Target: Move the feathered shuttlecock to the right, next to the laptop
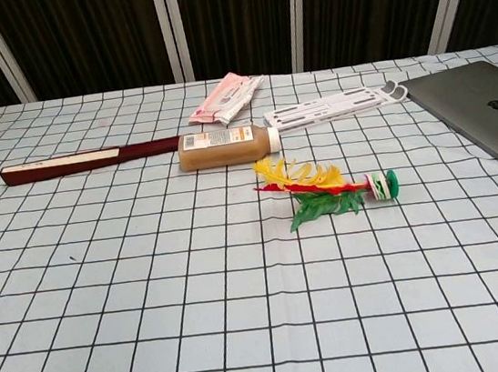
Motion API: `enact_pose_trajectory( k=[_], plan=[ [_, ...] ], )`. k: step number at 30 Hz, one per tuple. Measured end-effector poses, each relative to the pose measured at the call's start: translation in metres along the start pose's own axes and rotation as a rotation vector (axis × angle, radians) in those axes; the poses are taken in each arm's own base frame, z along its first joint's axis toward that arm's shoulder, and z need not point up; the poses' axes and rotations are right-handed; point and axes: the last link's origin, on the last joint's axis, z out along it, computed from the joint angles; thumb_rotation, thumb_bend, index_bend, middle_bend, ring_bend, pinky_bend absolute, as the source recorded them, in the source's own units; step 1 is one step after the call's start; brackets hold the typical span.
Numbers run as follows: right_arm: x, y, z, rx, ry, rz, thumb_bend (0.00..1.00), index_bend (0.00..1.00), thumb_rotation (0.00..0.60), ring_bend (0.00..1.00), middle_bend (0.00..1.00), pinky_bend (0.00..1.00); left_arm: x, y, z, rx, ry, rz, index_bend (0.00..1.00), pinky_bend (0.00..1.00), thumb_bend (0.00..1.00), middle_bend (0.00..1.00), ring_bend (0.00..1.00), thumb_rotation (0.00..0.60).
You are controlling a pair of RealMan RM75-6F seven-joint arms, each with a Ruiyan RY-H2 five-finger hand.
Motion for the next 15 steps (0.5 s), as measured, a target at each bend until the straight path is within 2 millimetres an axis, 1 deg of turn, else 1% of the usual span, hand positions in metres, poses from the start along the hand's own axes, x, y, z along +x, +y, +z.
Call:
enact_pose_trajectory(
  k=[9, 12, 15],
  plan=[
    [-0.001, -0.004, 0.004, 0.009, -0.004, 0.028, 0.37, 0.0, 0.6, 0.0, 0.0, 0.0, 0.0, 0.0, -0.001, -0.001, 0.002, 0.002, 0.0, 0.0, 0.0, 0.0, 0.0, 0.6],
    [-0.002, -0.009, 0.012, 0.02, -0.015, 0.054, 0.37, 0.0, 0.6, 0.0, 0.0, 0.0, 0.0, 0.0, -0.001, -0.001, 0.0, 0.005, 0.0, 0.0, 0.0, 0.0, 0.0, 0.6],
    [-0.002, -0.019, 0.026, 0.044, -0.019, 0.083, 0.37, 0.02, 0.6, 0.0, 0.0, 0.0, -0.001, 0.0, 0.0, 0.001, -0.002, 0.005, 0.0, 0.0, 0.0, 0.0, 0.0, 0.6]
  ],
)
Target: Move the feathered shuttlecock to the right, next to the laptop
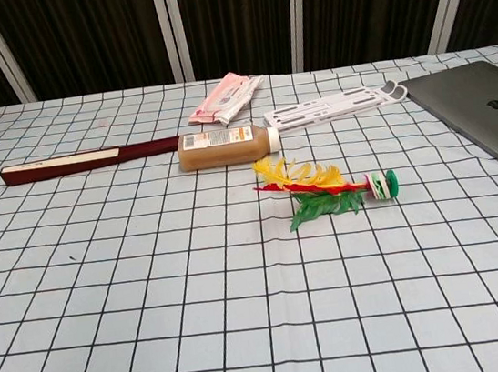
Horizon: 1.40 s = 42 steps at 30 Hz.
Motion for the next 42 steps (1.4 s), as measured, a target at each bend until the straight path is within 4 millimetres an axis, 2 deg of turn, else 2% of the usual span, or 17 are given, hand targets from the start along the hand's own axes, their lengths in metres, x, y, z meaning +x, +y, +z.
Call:
enact_pose_trajectory(
  k=[6, 9, 13, 16, 22, 28, 34, 42],
  plan=[
    [-0.003, -0.03, 0.042, 0.045, -0.011, 0.095, 0.37, 0.26, 0.6, 0.0, 0.03, 0.0, 0.0, 0.001, 0.001, -0.001, -0.006, -0.007, 0.0, 0.0, 0.0, 0.0, 0.0, 0.6],
    [-0.008, -0.049, 0.067, 0.051, -0.023, 0.166, 0.37, 0.29, 0.6, 0.0, 0.05, 0.0, 0.001, 0.0, 0.001, -0.002, -0.005, -0.016, 0.0, 0.0, 0.0, 0.0, 0.0, 0.6],
    [-0.018, -0.086, 0.099, 0.072, -0.05, 0.245, 0.37, 0.35, 0.6, 0.0, 0.1, 0.0, 0.001, -0.001, 0.001, 0.0, -0.01, -0.029, 0.0, 0.0, 0.0, 0.0, 0.0, 0.6],
    [-0.026, -0.114, 0.114, 0.094, -0.075, 0.28, 0.36, 0.38, 0.6, 0.0, 0.11, 0.0, 0.002, -0.001, 0.001, 0.002, -0.015, -0.038, 0.0, 0.0, 0.0, 0.0, 0.0, 0.6],
    [-0.045, -0.171, 0.135, 0.141, -0.114, 0.323, 0.36, 0.44, 0.6, 0.0, 0.15, 0.0, 0.002, -0.002, 0.002, 0.008, -0.021, -0.052, 0.0, 0.0, 0.0, 0.0, 0.0, 0.6],
    [-0.065, -0.21, 0.153, 0.154, -0.129, 0.327, 0.36, 0.46, 0.6, 0.0, 0.18, 0.0, 0.002, -0.003, 0.003, 0.017, -0.031, -0.069, 0.0, 0.0, 0.0, 0.0, 0.0, 0.6],
    [-0.079, -0.234, 0.169, 0.147, -0.133, 0.324, 0.37, 0.47, 0.6, 0.0, 0.18, 0.0, 0.002, -0.003, 0.004, 0.019, -0.043, -0.082, 0.0, 0.0, 0.0, 0.0, 0.0, 0.6],
    [-0.093, -0.253, 0.179, 0.146, -0.144, 0.322, 0.39, 0.51, 0.6, 0.0, 0.2, 0.0, 0.003, -0.004, 0.005, 0.027, -0.049, -0.1, 0.0, 0.0, 0.0, 0.0, 0.0, 0.6]
  ],
)
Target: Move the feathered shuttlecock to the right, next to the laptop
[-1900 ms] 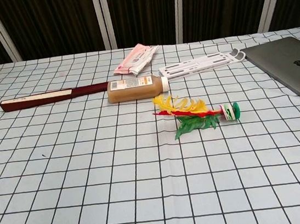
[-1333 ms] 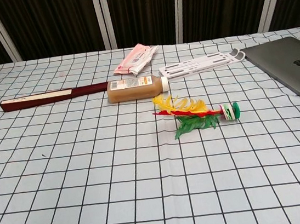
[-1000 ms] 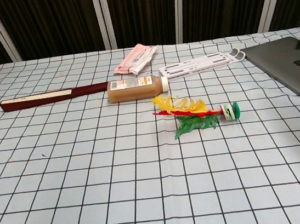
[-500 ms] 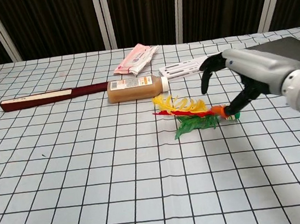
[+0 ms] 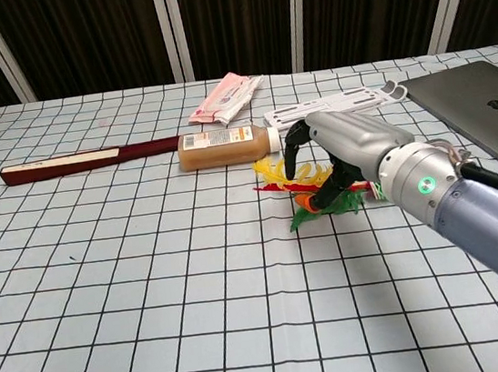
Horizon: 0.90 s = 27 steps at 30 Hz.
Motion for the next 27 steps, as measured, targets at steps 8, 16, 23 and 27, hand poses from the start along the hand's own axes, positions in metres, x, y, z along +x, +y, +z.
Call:
enact_pose_trajectory(
  k=[8, 16, 23, 27],
  plan=[
    [-0.012, -0.007, 0.013, -0.009, 0.005, 0.007, 0.4, 0.52, 0.6, 0.0, 0.21, 0.0, 0.0, 0.001, 0.001, 0.003, -0.012, -0.012, 0.0, 0.0, 0.0, 0.0, 0.0, 0.6],
    [-0.016, -0.013, 0.025, -0.011, 0.025, 0.025, 0.43, 0.54, 0.6, 0.0, 0.22, 0.0, 0.0, 0.001, 0.002, 0.003, -0.019, -0.026, 0.0, 0.0, 0.0, 0.0, 0.0, 0.6],
    [-0.022, -0.018, 0.024, -0.003, 0.014, 0.042, 0.48, 0.56, 0.6, 0.0, 0.23, 0.0, 0.0, 0.002, 0.003, 0.0, -0.024, -0.031, 0.0, 0.0, 0.0, 0.0, 0.0, 0.6],
    [-0.024, -0.023, 0.025, 0.005, 0.017, 0.047, 0.54, 0.59, 0.6, 0.0, 0.24, 0.0, -0.001, 0.003, 0.004, -0.003, -0.026, -0.031, 0.0, 0.0, 0.0, 0.0, 0.0, 0.6]
  ],
)
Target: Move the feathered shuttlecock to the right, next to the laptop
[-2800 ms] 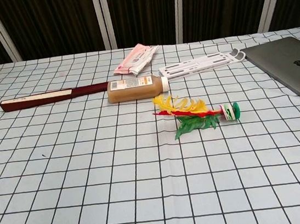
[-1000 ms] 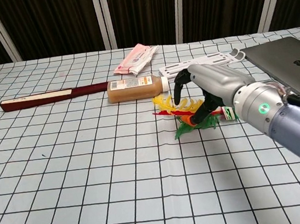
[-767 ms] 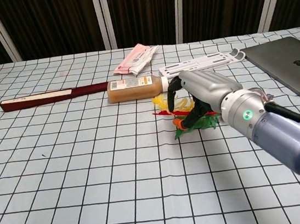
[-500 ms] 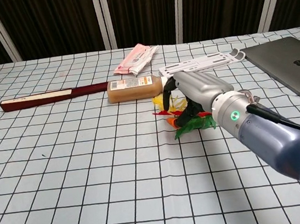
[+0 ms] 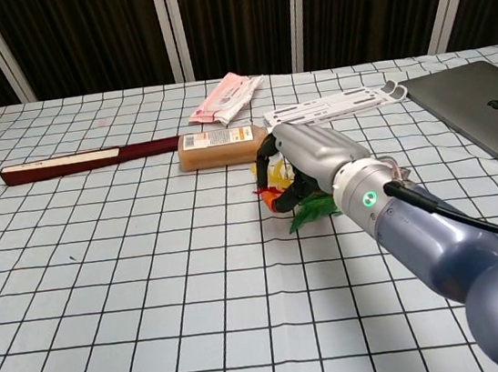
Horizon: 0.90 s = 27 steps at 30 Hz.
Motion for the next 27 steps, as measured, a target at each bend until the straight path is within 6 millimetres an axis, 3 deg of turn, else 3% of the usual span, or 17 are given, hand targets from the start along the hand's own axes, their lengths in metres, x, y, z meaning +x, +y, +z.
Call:
enact_pose_trajectory(
  k=[9, 14, 21, 27],
  plan=[
    [0.003, 0.0, 0.001, -0.009, 0.01, 0.008, 0.57, 0.61, 0.6, 0.0, 0.24, 0.0, 0.0, 0.0, 0.0, 0.0, -0.002, -0.005, 0.0, 0.0, 0.0, 0.0, 0.0, 0.6],
    [0.016, 0.0, -0.002, 0.002, 0.036, 0.016, 0.57, 0.61, 0.6, 0.0, 0.24, 0.0, 0.0, 0.0, -0.001, -0.002, -0.002, 0.0, 0.0, 0.0, 0.0, 0.0, 0.0, 0.6],
    [0.059, 0.014, -0.007, -0.009, 0.115, -0.007, 0.57, 0.61, 0.6, 0.0, 0.24, 0.0, 0.0, 0.0, -0.002, 0.0, -0.005, 0.006, 0.0, 0.0, 0.0, 0.0, 0.0, 0.6],
    [0.105, 0.045, -0.017, -0.076, 0.183, -0.041, 0.57, 0.61, 0.6, 0.0, 0.24, 0.0, -0.001, 0.001, -0.004, 0.002, -0.011, 0.008, 0.0, 0.0, 0.0, 0.0, 0.0, 0.6]
  ],
)
